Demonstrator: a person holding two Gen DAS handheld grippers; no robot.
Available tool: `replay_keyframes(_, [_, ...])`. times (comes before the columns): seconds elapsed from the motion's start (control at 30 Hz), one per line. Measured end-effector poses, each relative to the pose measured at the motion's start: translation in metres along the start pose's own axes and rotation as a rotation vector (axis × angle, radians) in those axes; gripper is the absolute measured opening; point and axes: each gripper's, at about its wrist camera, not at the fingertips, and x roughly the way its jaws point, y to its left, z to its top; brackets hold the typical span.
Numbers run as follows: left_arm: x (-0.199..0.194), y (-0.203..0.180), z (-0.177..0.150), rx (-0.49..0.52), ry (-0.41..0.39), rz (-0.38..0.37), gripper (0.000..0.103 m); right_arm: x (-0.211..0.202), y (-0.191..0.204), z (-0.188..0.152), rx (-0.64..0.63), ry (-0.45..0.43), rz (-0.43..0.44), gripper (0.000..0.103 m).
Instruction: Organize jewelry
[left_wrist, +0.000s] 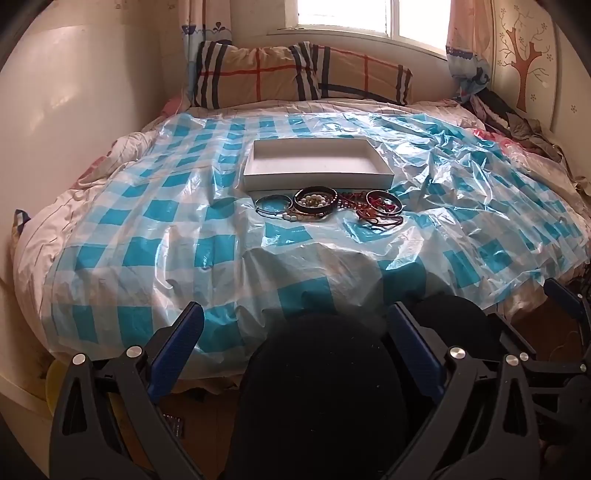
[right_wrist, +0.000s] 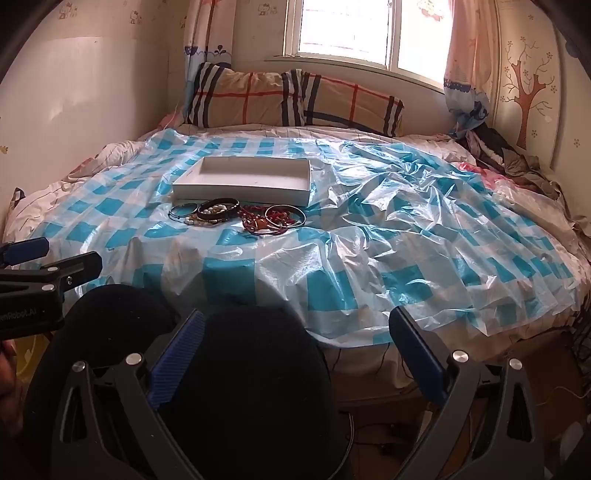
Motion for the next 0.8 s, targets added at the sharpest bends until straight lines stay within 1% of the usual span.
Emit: replay_keyframes(0.8, [0.0002,0.0007,0.0001,-0.001,0.001,-0.001,0.095,0.0002,0.0001,-0.0015,0.005,-0.018,0.000,0.096])
